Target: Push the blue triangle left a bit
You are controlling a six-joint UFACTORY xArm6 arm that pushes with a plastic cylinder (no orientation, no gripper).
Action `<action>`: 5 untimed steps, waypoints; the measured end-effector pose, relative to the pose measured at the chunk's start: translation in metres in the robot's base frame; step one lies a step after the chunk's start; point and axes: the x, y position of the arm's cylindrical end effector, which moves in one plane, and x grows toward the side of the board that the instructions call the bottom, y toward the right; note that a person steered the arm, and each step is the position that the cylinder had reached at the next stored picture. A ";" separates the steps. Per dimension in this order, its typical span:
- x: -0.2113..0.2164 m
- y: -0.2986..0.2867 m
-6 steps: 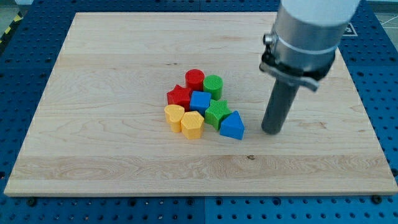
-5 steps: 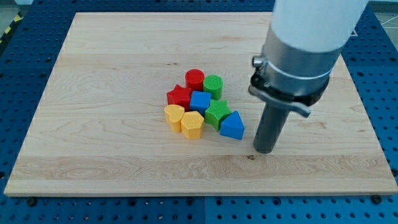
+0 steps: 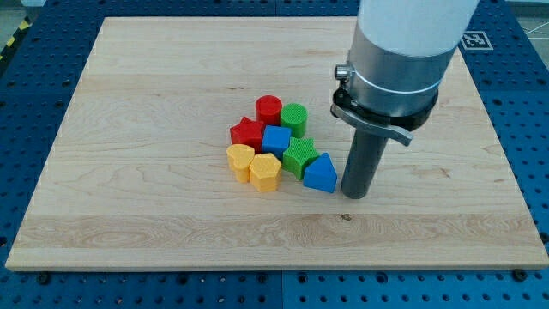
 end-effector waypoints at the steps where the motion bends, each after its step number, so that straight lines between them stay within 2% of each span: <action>1: 0.000 -0.014; 5: 0.000 -0.048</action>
